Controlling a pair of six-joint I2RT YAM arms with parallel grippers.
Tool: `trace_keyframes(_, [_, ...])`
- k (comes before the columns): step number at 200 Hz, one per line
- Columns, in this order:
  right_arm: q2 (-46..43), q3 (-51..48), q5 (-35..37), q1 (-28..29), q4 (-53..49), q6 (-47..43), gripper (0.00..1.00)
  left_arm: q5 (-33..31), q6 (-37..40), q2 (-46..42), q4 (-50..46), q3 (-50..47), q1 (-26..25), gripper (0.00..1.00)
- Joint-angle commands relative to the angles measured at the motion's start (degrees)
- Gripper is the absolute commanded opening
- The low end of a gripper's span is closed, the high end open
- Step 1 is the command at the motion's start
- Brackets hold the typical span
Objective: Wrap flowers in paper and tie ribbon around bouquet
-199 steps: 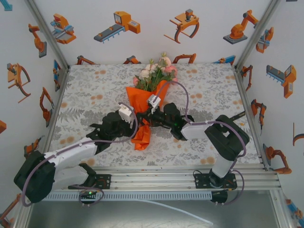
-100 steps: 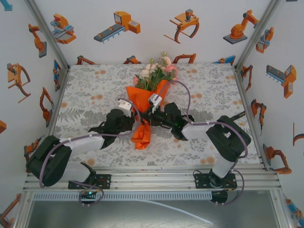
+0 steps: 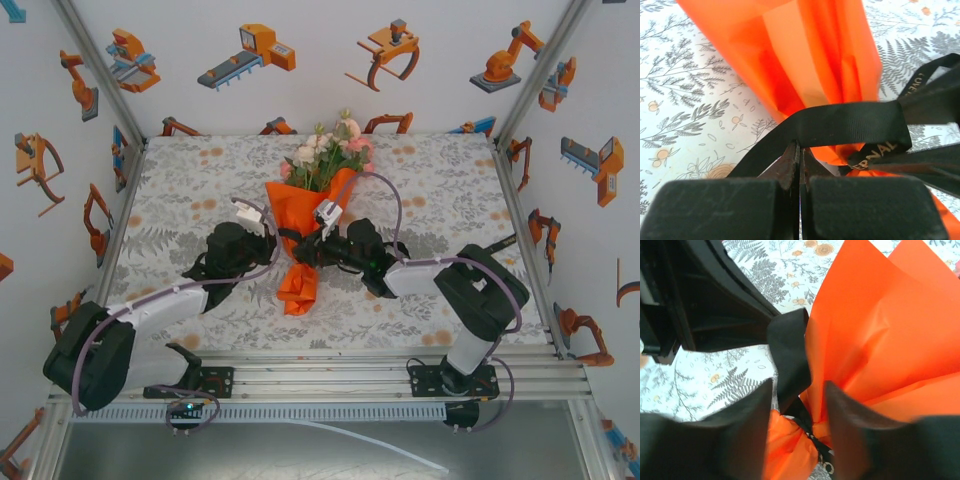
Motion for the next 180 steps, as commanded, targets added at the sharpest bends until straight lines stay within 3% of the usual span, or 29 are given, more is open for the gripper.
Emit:
trace_keyframes(1, [-2.17, 0.16, 0.88, 0.04, 2.36, -1.3, 0.59, 3.88, 1.29, -1.88, -1.77, 3.16, 0.21, 0.0])
trace_keyframes(20, [-3.16, 1.47, 1.76, 0.05, 1.19, -3.68, 0.65, 4.16, 1.61, -3.82, -4.21, 4.75, 0.18, 0.0])
trace_keyframes(36, [-3.6, 2.77, 2.39, 0.05, 0.61, -5.73, 0.63, 5.25, 1.87, -5.43, -5.91, 6.3, 0.19, 0.0])
trace_keyframes(84, [-2.91, 5.41, 0.23, 0.05, -0.19, -4.4, 0.34, 6.88, 2.45, -7.54, -8.84, 8.25, 0.03, 0.0])
trace_keyframes(101, [-3.14, 5.41, -0.71, -0.02, -0.24, -3.87, 0.13, 7.33, 1.82, -7.88, -8.7, 8.2, -0.11, 0.0])
trace_keyframes(112, [-2.91, 5.41, -1.02, 0.0, -0.2, -3.96, 0.06, 7.61, 1.34, -7.95, -7.96, 7.95, -0.16, 0.0])
trace_keyframes(123, [-2.75, 5.32, -1.03, 0.03, -0.2, -3.96, 0.0, 7.07, 1.04, -7.75, -7.68, 7.85, -0.25, 0.09])
trace_keyframes(153, [-2.48, 5.65, -2.57, 0.0, -0.19, -3.46, 0.0, 4.32, 0.95, -6.85, -8.44, 7.95, -0.24, 0.42])
trace_keyframes(180, [-2.31, 5.82, -3.21, 0.05, -0.24, -3.2, 0.0, 2.7, 0.82, -6.19, -8.3, 7.95, -0.24, 0.5])
